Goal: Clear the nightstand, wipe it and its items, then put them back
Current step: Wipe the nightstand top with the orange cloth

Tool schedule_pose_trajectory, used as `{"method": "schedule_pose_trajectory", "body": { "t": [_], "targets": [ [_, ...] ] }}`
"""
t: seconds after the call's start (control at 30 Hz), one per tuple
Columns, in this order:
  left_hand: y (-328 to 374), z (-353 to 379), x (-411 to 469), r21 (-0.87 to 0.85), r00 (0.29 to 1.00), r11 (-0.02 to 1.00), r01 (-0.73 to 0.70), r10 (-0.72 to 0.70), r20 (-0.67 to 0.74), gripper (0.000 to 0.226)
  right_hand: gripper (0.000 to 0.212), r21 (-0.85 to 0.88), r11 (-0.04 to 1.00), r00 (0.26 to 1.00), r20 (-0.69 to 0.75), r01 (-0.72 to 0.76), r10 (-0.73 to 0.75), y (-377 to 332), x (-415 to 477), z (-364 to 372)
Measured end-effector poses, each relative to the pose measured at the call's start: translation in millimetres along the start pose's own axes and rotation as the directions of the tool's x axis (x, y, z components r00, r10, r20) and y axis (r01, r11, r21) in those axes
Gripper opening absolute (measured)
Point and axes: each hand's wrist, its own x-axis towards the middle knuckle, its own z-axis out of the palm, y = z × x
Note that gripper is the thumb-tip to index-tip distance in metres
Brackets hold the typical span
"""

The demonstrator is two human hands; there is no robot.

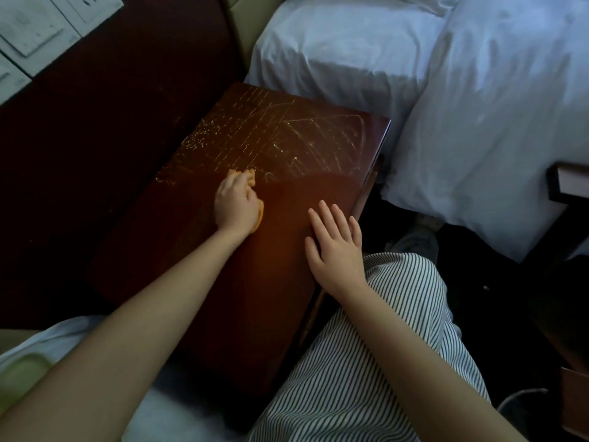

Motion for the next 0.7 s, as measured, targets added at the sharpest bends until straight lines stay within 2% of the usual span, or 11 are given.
{"method": "schedule_pose_trajectory", "body": {
  "t": [0.07, 0.17, 0.23, 0.4, 0.5, 0.57, 0.63, 0.7],
  "targets": [
    [14.2, 8.3, -2.7, -0.009, 1.0, 1.0, -0.019, 0.019, 0.0, 0.033, 0.063, 0.01, 1.0, 1.0, -0.011, -0.022, 0.022, 1.4, 0.0, -1.9],
    [17.7, 12.4, -26.8, -0.03, 0.986, 0.988, -0.153, 0.155, 0.069, 0.036, 0.063, 0.041, 0.998, 0.999, -0.016, -0.047, 0.047, 1.2, 0.3, -3.3],
    [8.0, 6.7, -47.4, -0.044, 0.962, 0.969, -0.243, 0.247, 0.114, 0.034, 0.063, 0.06, 0.997, 0.999, -0.008, -0.043, 0.043, 0.3, 0.1, -3.0],
    [-30.6, -22.8, -57.3, -0.115, 0.901, 0.925, -0.363, 0.38, 0.211, 0.033, 0.067, 0.084, 0.996, 1.0, 0.013, -0.03, 0.029, -1.0, 0.1, -3.4],
    [-34.2, -22.5, -31.6, -0.062, 0.949, 0.967, -0.248, 0.256, 0.186, 0.031, 0.067, 0.073, 0.997, 0.999, 0.024, -0.022, 0.02, 1.0, -1.0, -7.3],
    [-20.1, -15.1, -14.4, -0.004, 0.989, 0.995, -0.104, 0.104, 0.106, 0.032, 0.067, 0.068, 0.997, 0.999, 0.016, -0.036, 0.035, 2.1, -1.6, -10.1],
    [-0.4, -4.3, -4.5, 0.002, 1.0, 1.0, 0.011, -0.011, 0.012, 0.032, 0.068, 0.057, 0.996, 0.998, 0.02, -0.064, 0.063, 3.0, -3.1, -11.3],
    [17.7, 9.3, -1.9, -0.034, 1.0, 0.999, 0.004, -0.004, -0.003, 0.032, 0.066, 0.056, 0.995, 0.996, 0.024, -0.085, 0.084, 3.5, -3.3, -12.4]
  ]
}}
